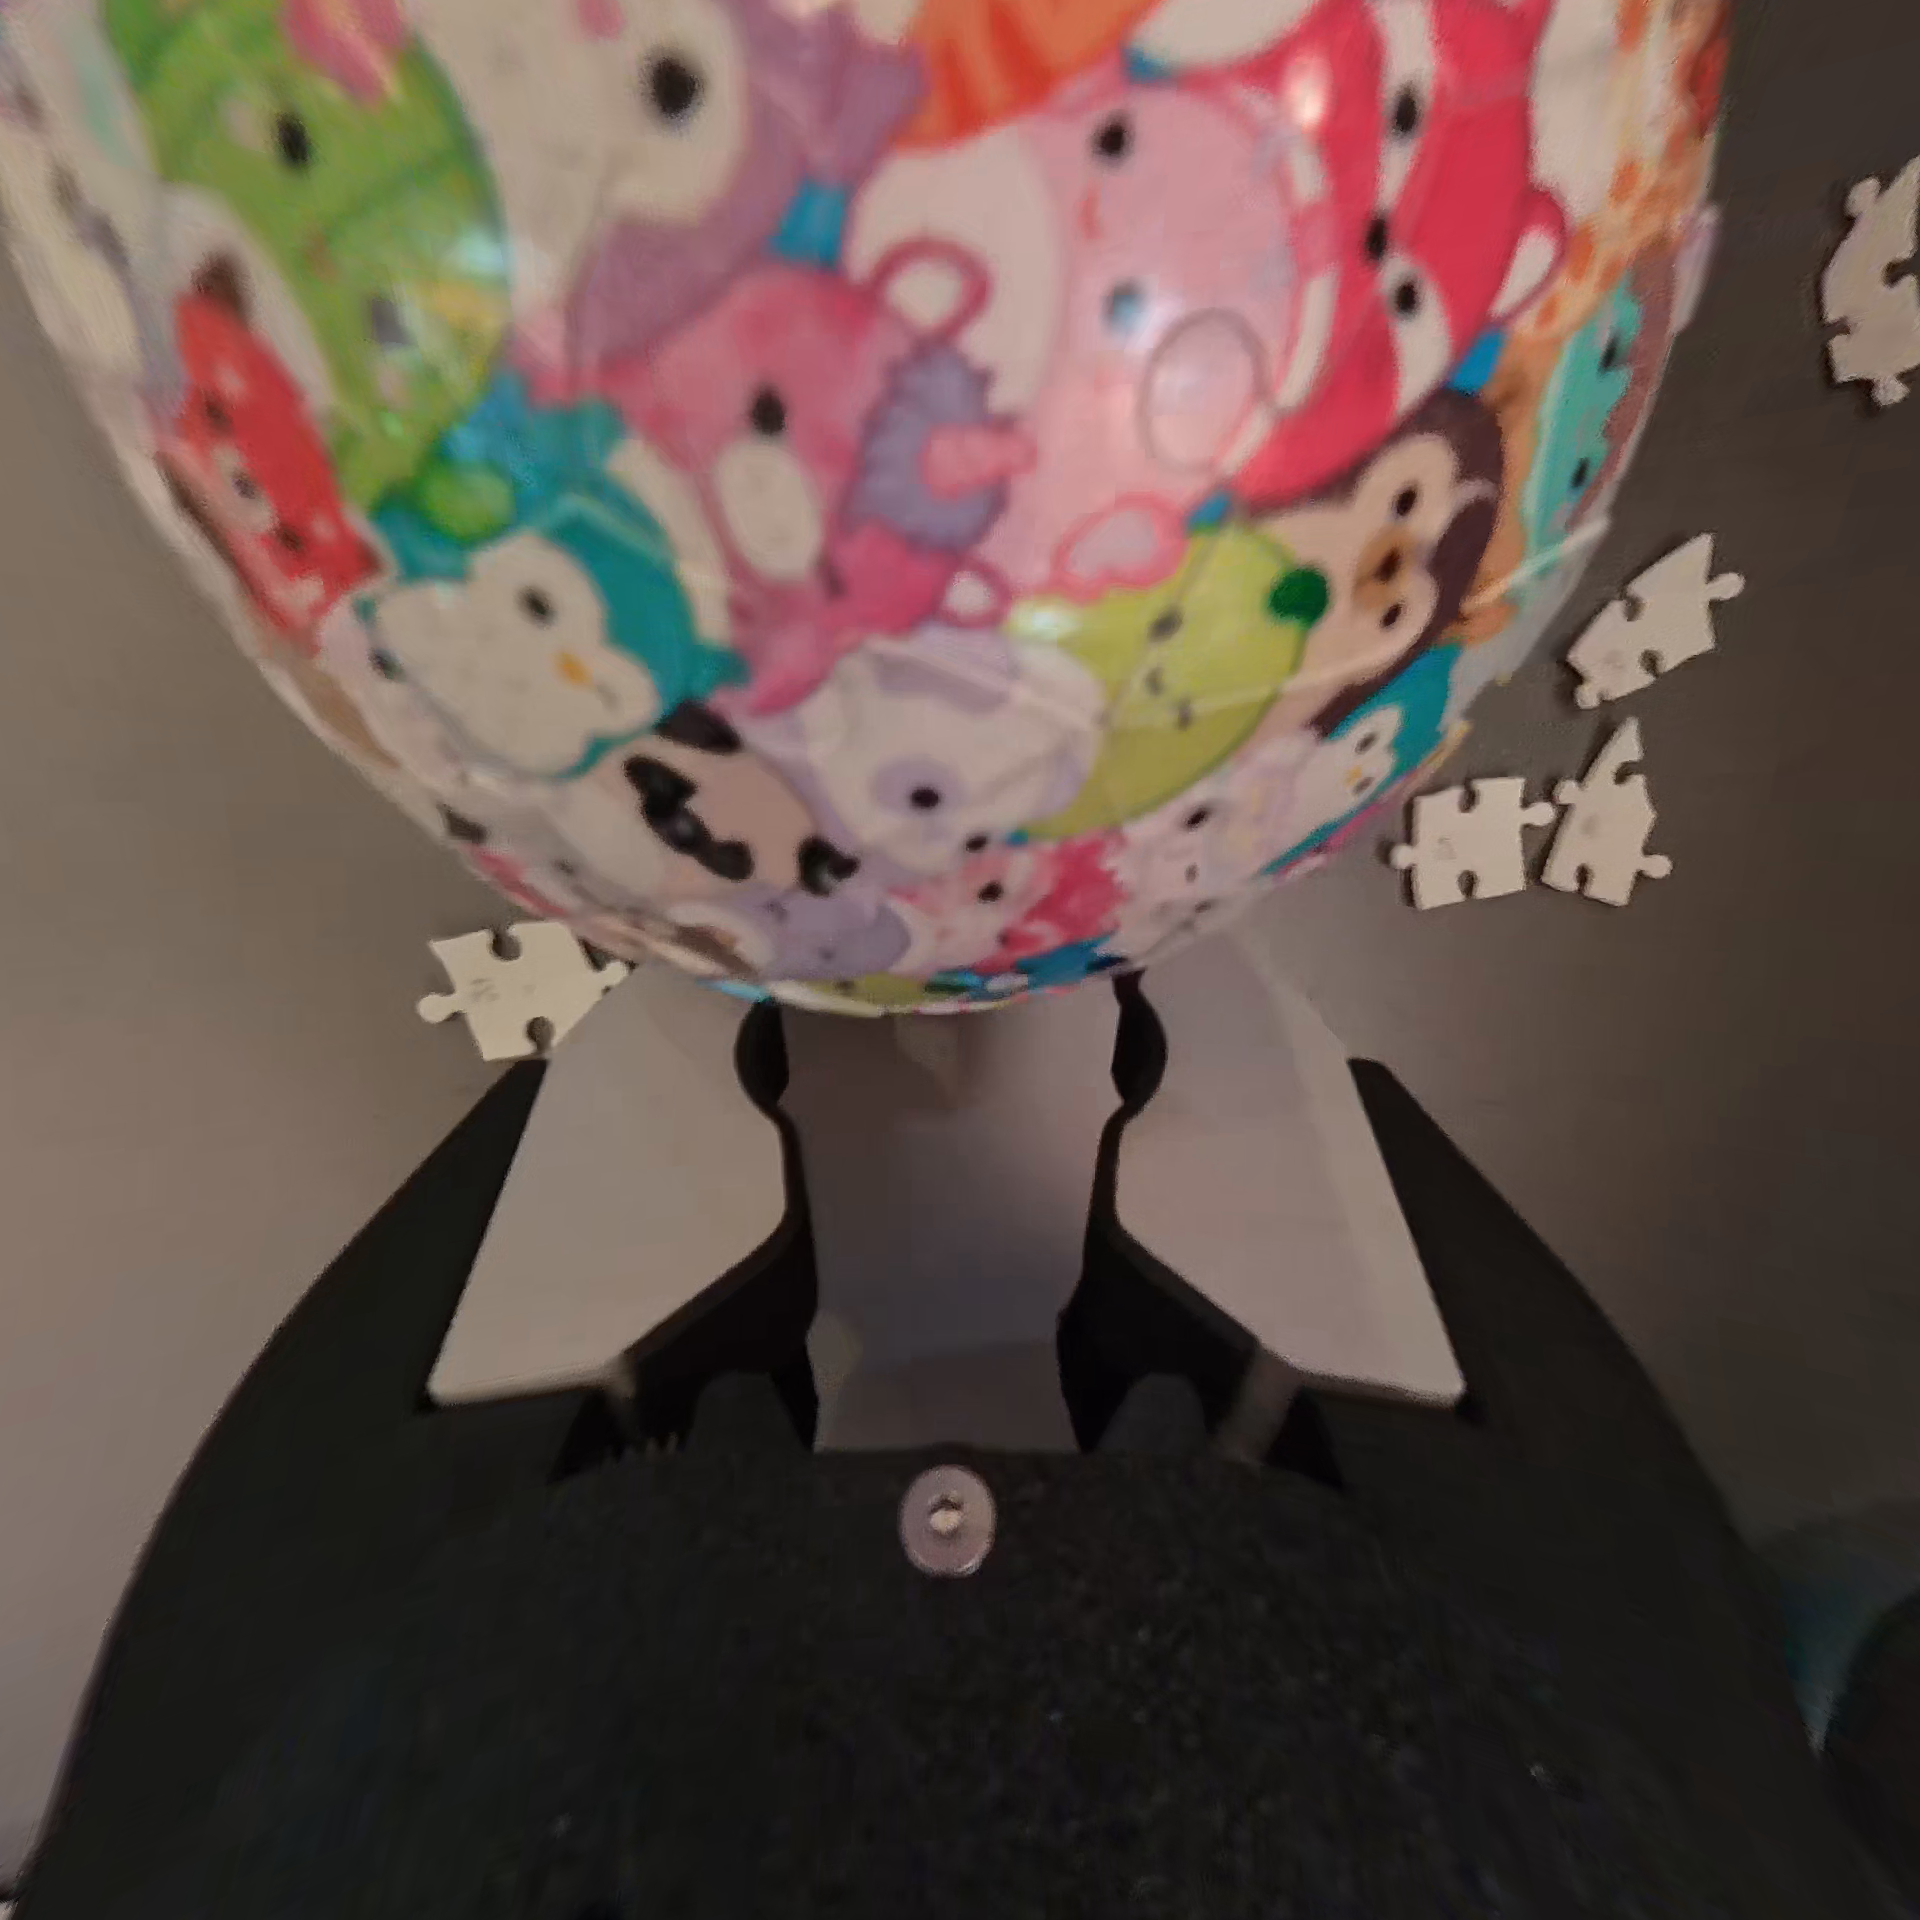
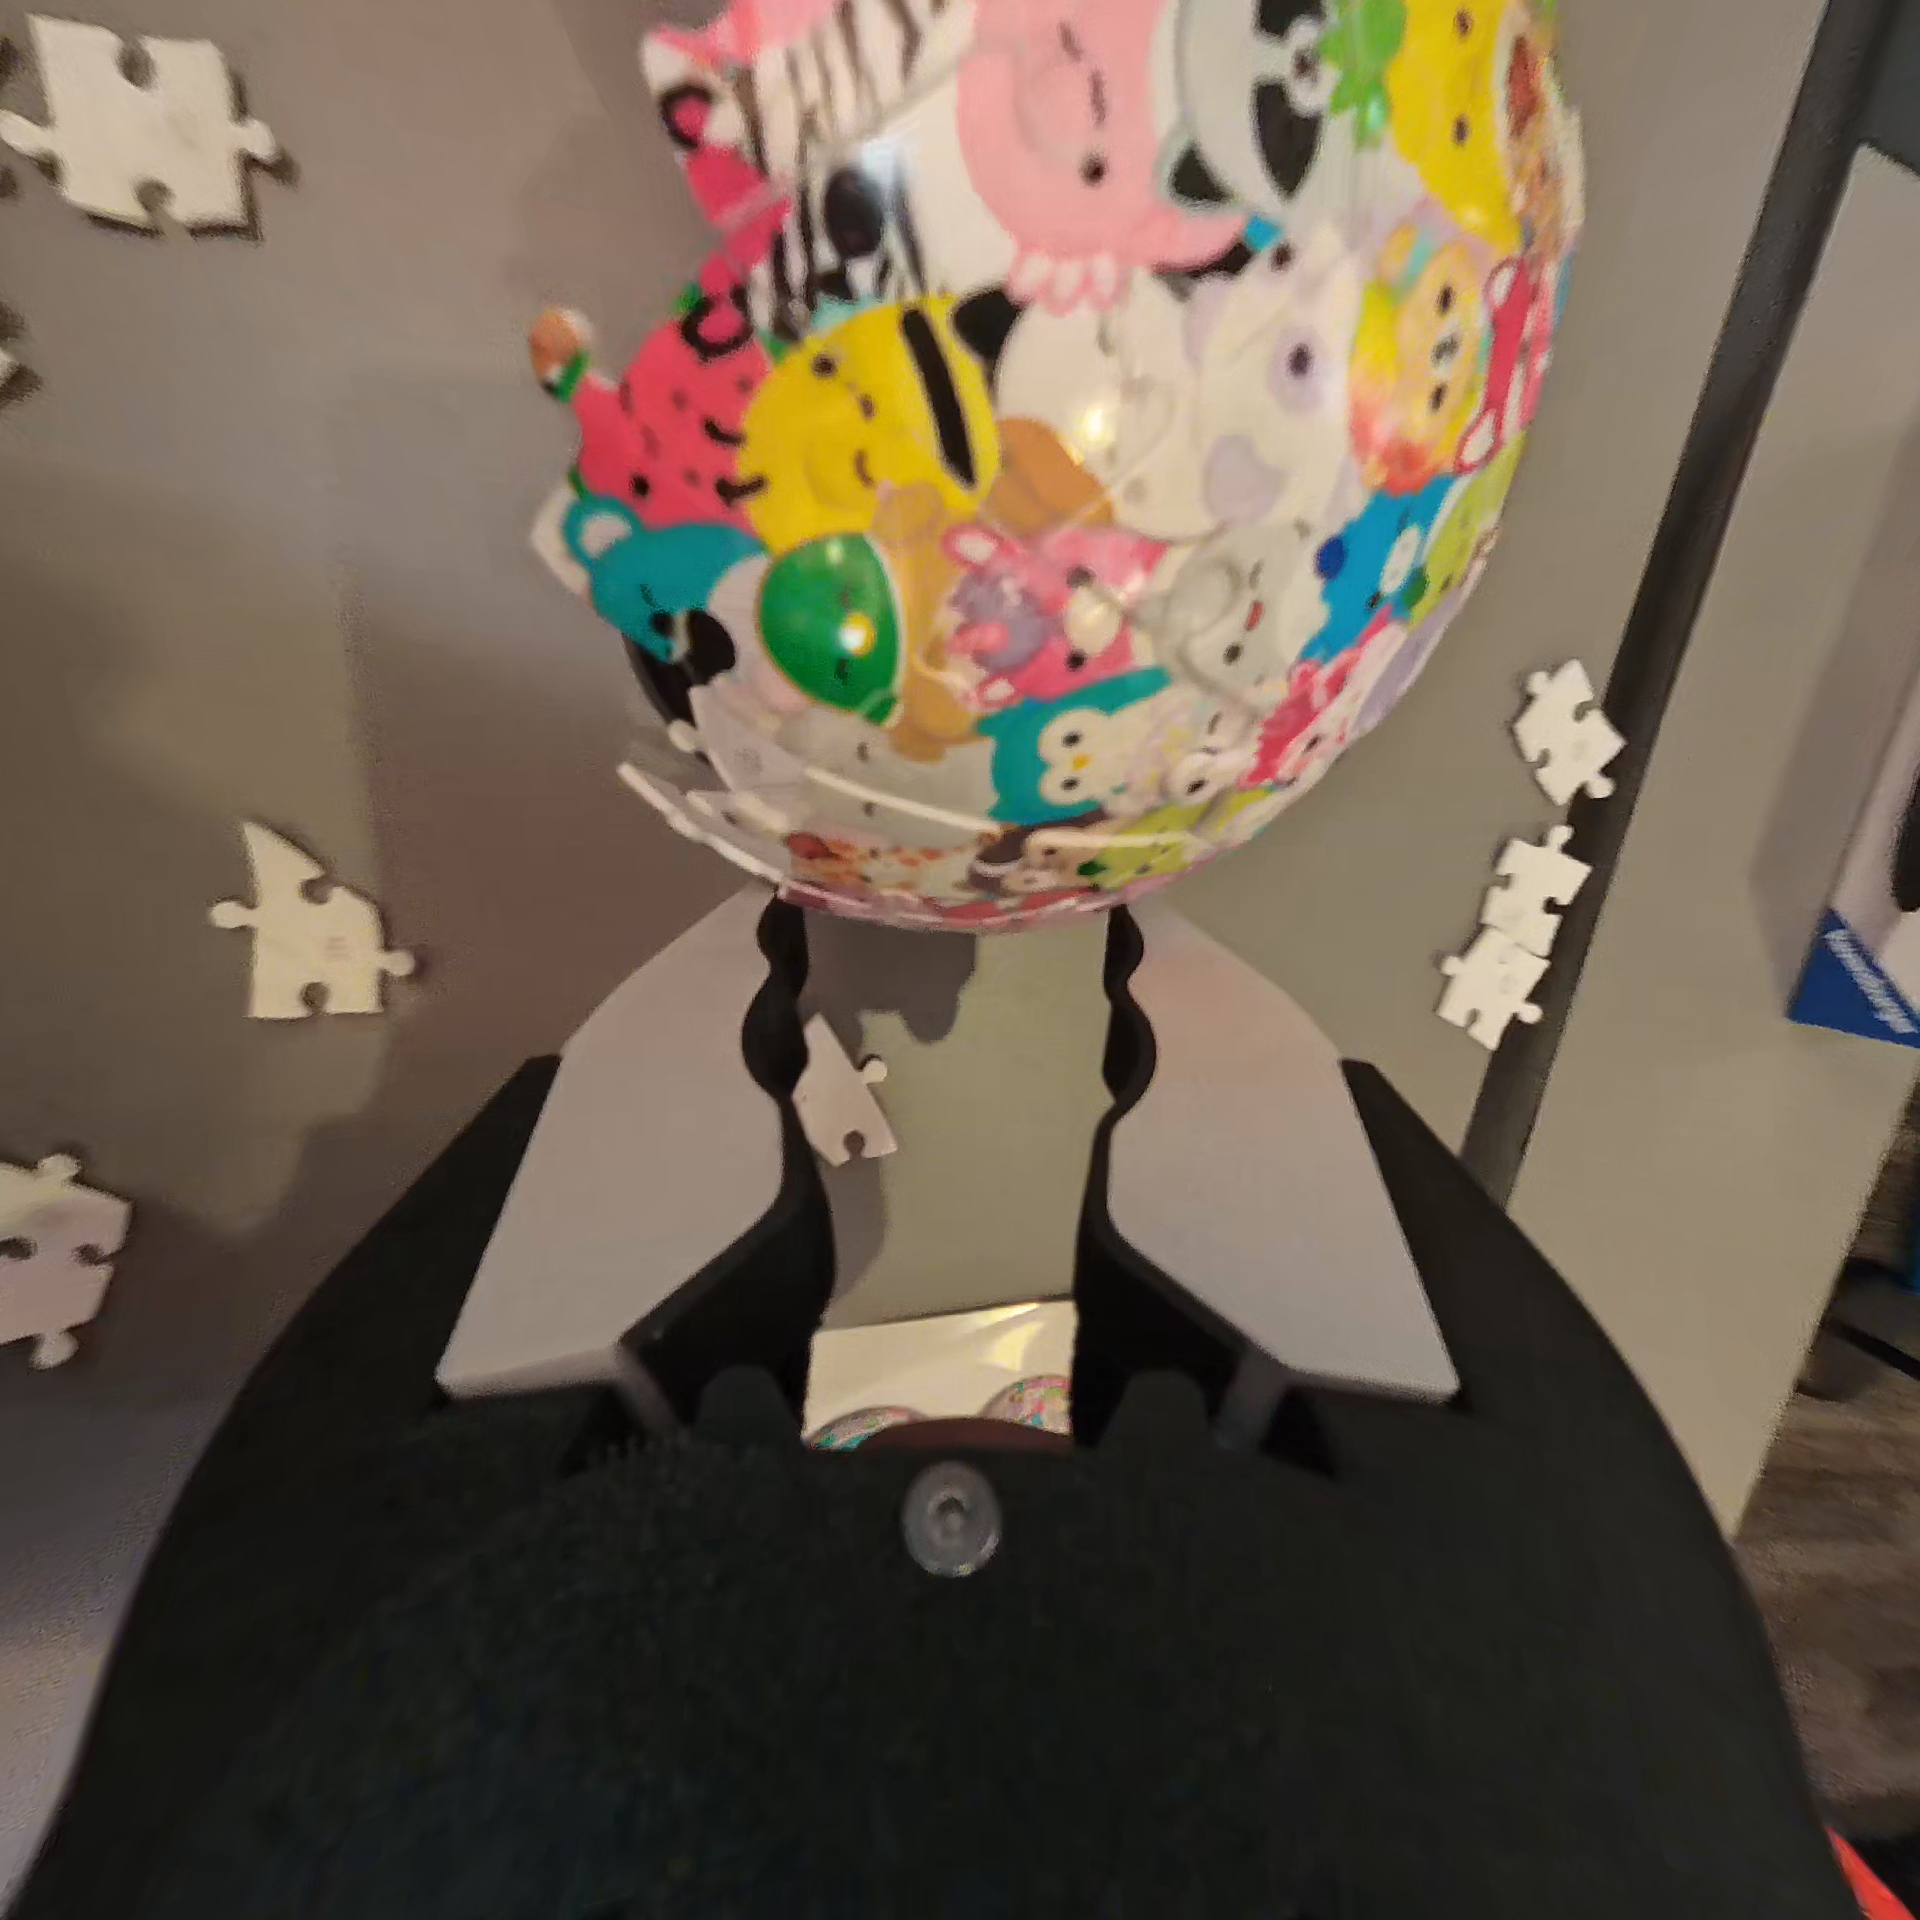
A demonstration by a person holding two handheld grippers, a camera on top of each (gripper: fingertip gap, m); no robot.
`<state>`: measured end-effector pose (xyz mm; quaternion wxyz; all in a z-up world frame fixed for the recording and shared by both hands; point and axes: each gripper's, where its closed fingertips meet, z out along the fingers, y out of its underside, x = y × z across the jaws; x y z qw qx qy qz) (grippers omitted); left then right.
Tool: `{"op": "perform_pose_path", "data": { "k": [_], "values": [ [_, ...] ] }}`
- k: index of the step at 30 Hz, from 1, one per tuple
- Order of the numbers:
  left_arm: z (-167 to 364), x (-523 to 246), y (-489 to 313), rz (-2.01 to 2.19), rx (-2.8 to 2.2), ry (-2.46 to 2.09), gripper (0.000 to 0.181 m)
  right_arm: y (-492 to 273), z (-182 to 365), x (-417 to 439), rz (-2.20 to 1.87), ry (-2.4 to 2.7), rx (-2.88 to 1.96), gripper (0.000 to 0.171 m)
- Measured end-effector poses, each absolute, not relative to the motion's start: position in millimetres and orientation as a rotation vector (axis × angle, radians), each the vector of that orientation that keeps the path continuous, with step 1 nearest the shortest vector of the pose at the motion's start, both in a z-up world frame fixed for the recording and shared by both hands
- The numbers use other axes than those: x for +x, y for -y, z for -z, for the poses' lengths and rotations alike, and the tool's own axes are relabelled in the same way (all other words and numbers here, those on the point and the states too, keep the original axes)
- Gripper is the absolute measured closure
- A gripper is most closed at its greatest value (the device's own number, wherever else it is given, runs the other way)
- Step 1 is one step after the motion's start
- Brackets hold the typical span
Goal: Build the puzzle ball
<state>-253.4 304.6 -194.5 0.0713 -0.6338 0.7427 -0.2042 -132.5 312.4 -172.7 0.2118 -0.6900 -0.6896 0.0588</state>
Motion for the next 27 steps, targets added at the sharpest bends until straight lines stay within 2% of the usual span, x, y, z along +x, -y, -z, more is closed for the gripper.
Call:
{"op": "perform_pose_path", "data": {
  "k": [5,18,23,27],
  "values": [
    [197.4,-252.8,-307.1,0.53,-1.883,-2.204,0.117,-314.3,178.7,-133.9,-0.057,1.853,-1.836,0.108],
    [194.4,-250.1,-301.3,0.492,-1.884,-2.135,0.103,-304.8,175.4,-126.5,0.004,1.738,-1.834,0.104],
    [192.6,-259.9,-300.9,0.506,-1.92,-2.084,0.099,-294.5,161.3,-104.6,0.015,1.616,-1.92,0.106],
    [184.7,-277.4,-289.5,0.638,-1.965,-1.925,0.105,-234.7,163.3,-104.1,-0.144,1.511,-2.087,0.115]
  ]
}}
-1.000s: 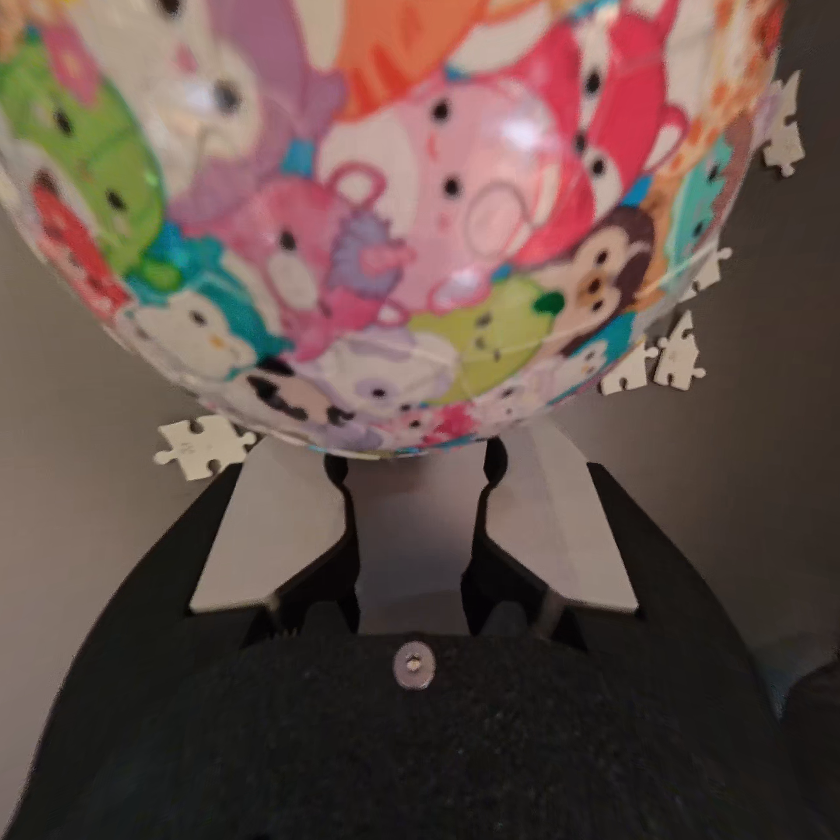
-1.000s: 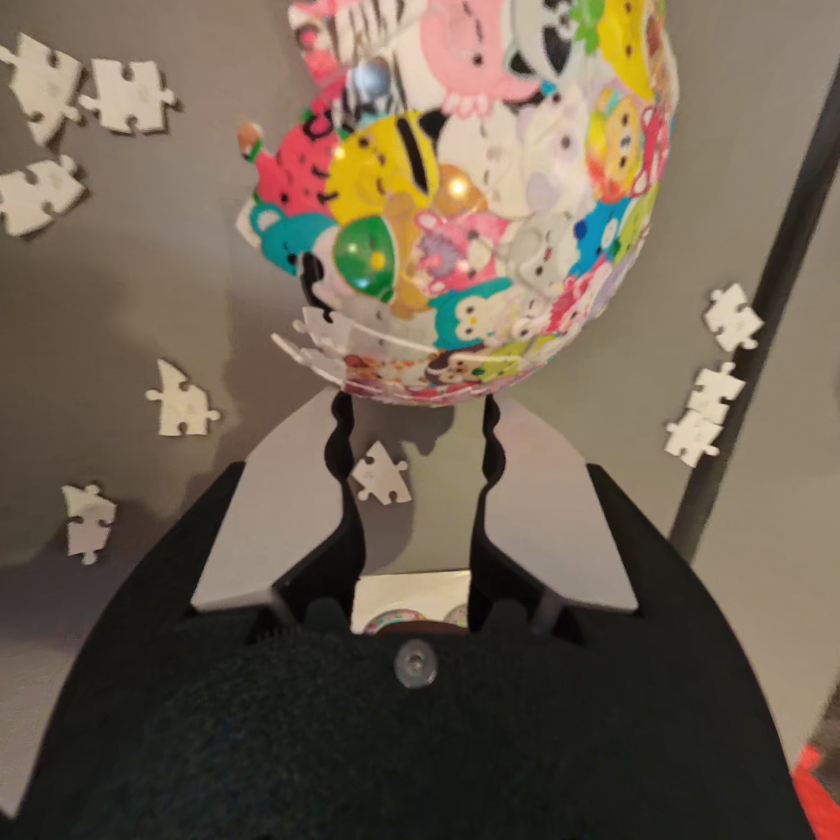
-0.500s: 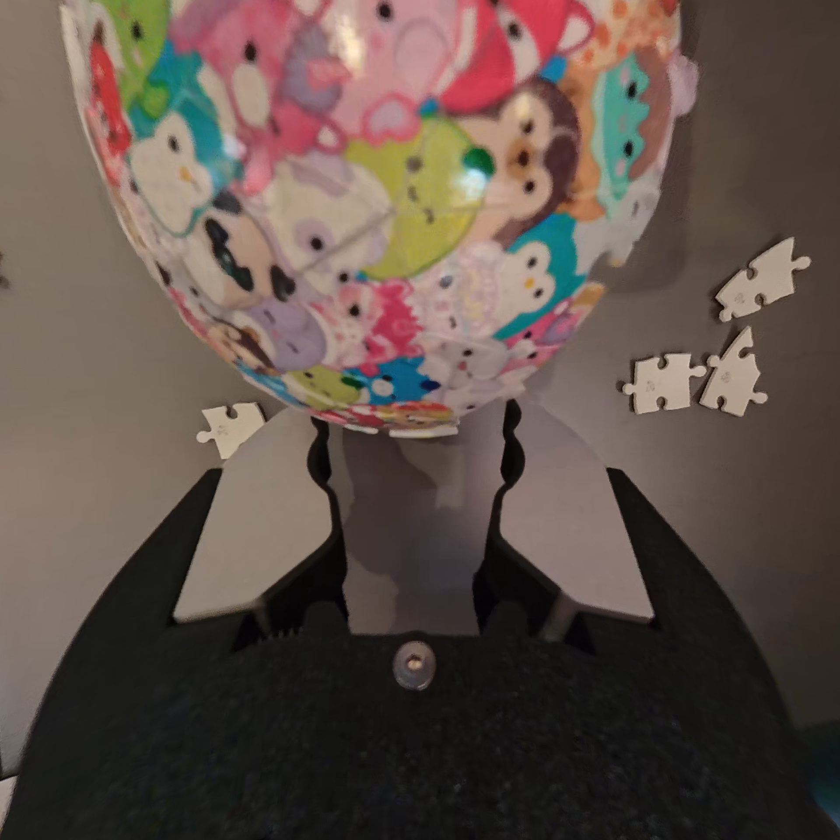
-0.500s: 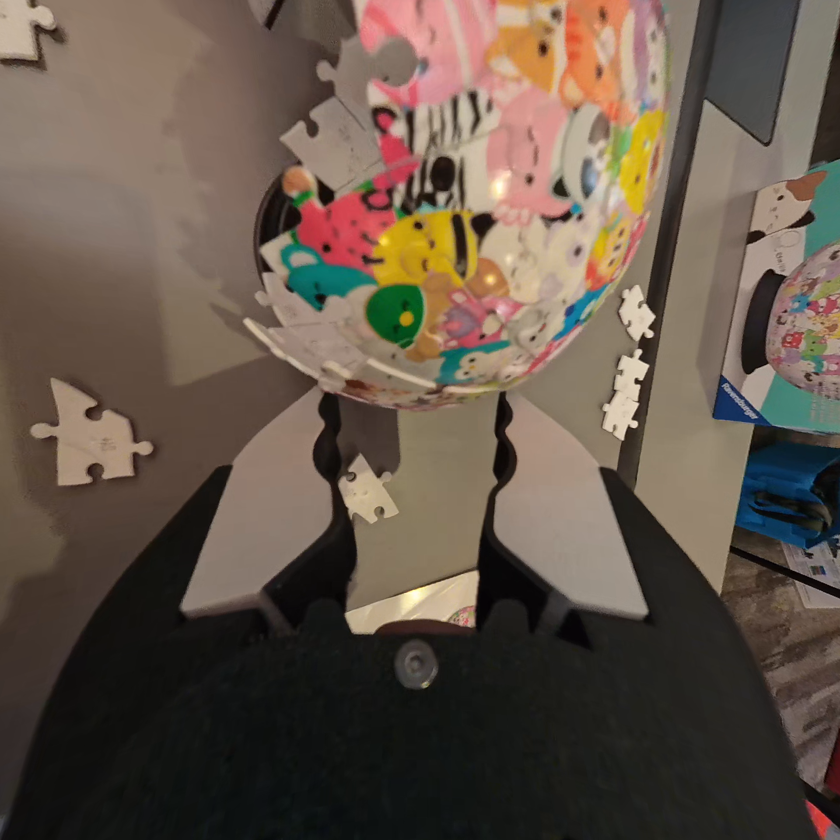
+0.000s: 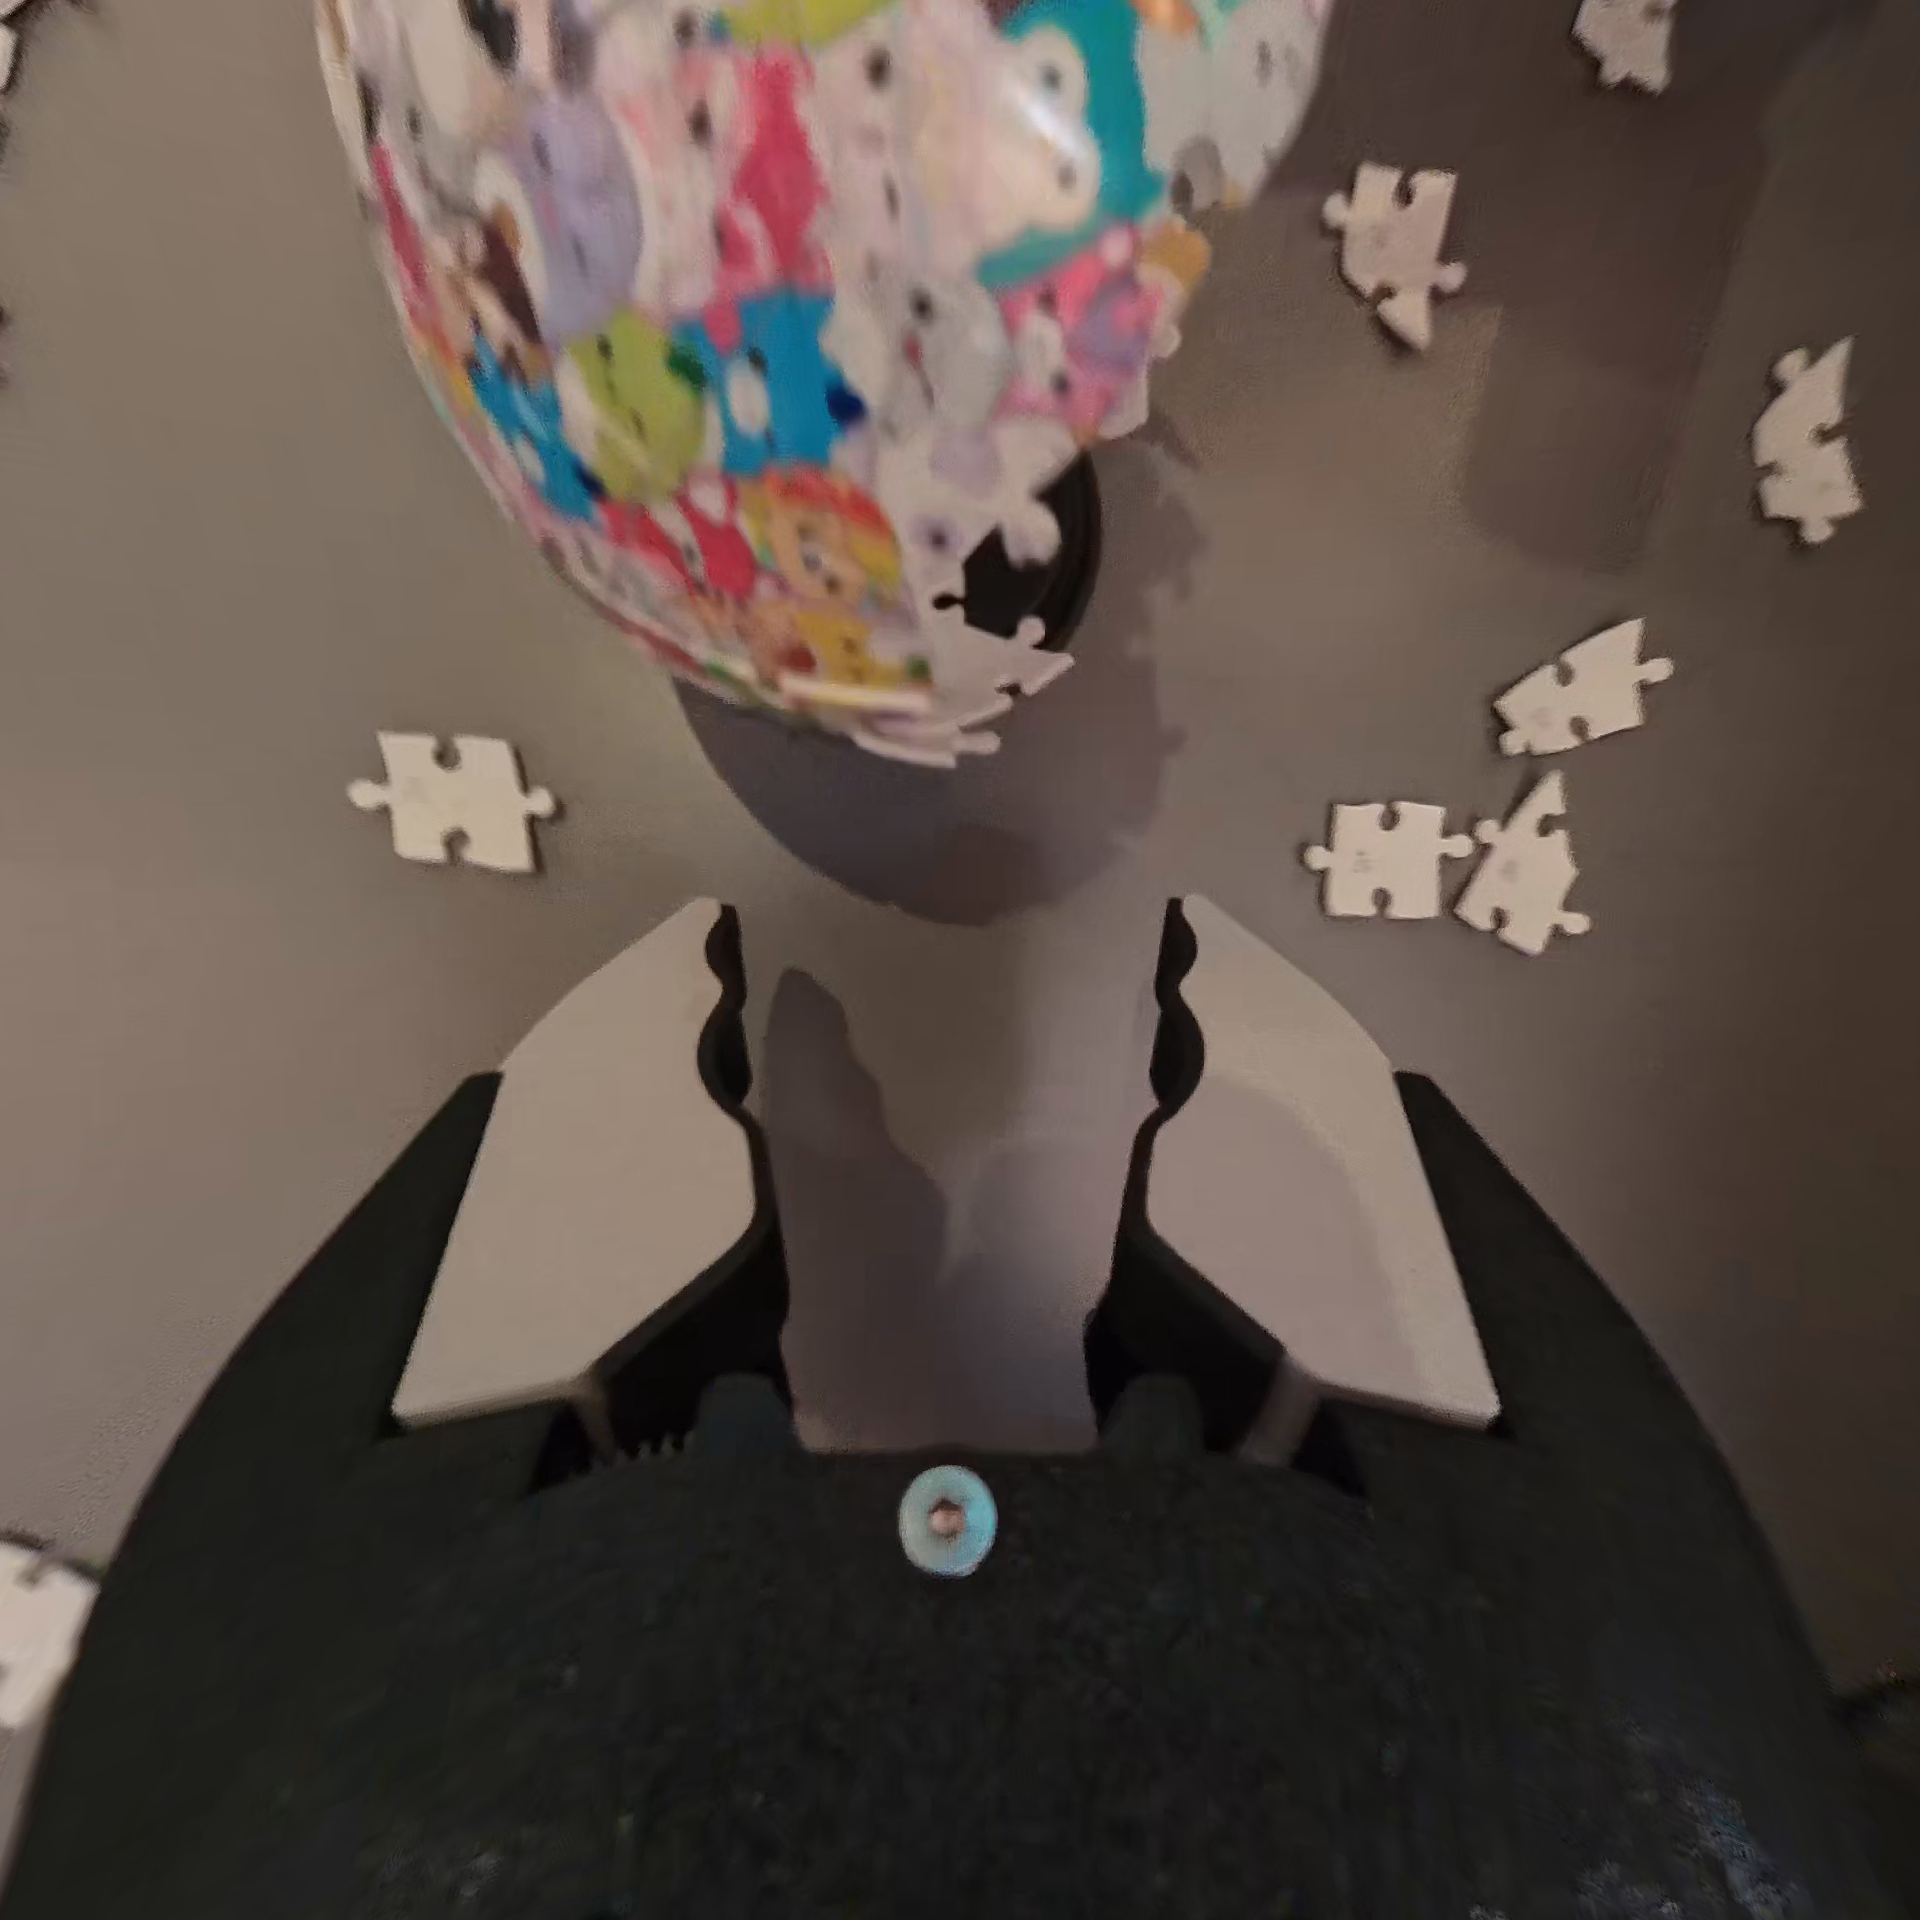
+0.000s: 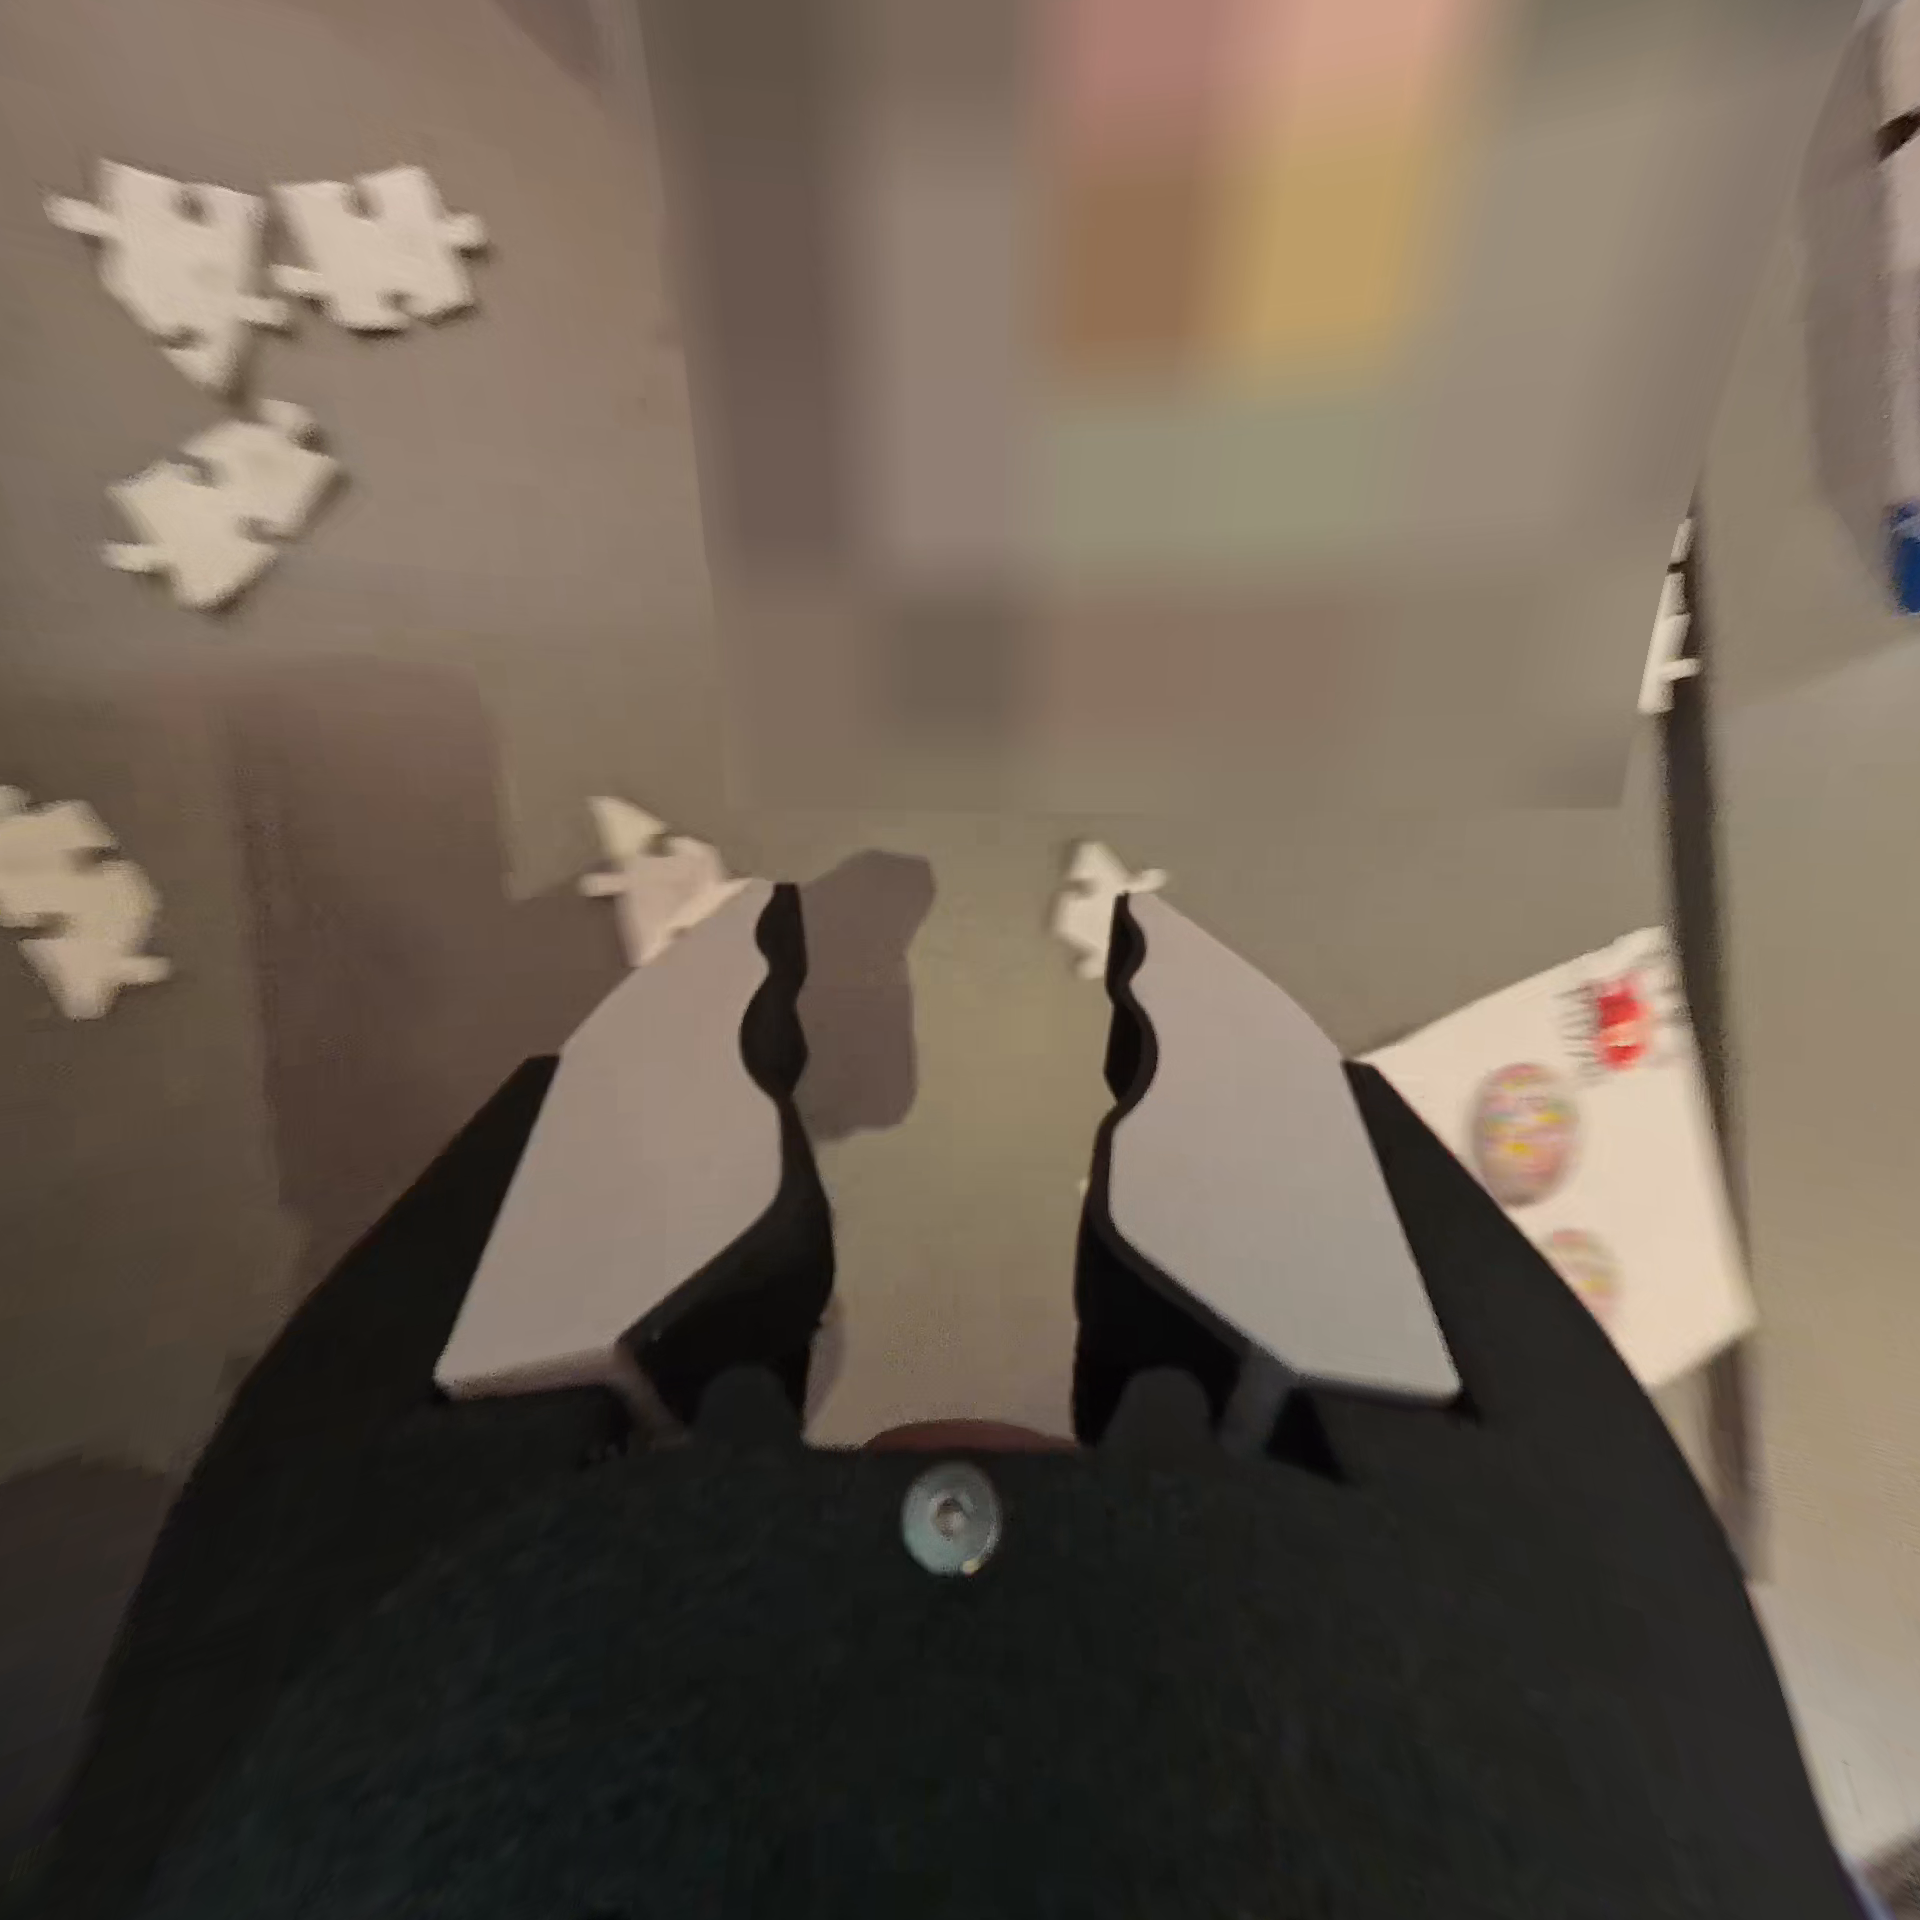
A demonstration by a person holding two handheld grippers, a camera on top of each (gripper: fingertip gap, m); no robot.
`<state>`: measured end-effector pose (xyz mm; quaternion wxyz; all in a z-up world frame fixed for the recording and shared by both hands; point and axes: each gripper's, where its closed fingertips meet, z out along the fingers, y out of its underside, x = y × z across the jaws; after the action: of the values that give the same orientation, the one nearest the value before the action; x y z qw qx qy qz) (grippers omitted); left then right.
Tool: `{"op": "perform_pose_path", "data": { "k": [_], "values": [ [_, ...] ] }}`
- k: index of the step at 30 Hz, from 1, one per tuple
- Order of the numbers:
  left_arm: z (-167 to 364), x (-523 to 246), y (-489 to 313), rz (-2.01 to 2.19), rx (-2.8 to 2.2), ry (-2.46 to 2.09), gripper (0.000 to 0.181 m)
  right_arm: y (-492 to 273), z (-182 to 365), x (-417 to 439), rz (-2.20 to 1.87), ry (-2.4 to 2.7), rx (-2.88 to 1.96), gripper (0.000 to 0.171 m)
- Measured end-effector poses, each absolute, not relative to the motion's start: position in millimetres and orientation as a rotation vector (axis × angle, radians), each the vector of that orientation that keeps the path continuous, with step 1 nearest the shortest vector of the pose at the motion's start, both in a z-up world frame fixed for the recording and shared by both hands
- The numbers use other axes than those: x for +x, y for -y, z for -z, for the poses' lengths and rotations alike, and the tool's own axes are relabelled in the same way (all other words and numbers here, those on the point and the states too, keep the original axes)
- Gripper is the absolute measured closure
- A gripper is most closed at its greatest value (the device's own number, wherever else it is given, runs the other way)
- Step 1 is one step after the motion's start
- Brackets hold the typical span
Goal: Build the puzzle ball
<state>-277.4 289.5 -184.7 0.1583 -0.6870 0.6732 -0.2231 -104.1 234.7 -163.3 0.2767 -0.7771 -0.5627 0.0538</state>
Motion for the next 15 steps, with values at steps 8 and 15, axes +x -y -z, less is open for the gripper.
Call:
{"op": "perform_pose_path", "data": {
  "k": [8,15],
  "values": [
    [163.6,-280.3,-228.8,1.0,-1.975,-1.558,0.119,-175.5,221.8,-124.5,-0.296,1.408,-2.252,0.115],
    [156.0,-261.5,-191.1,1.113,-1.931,-1.52,0.125,-183.5,224.1,-122.0,-0.34,1.351,-2.29,0.143]
  ]
}}
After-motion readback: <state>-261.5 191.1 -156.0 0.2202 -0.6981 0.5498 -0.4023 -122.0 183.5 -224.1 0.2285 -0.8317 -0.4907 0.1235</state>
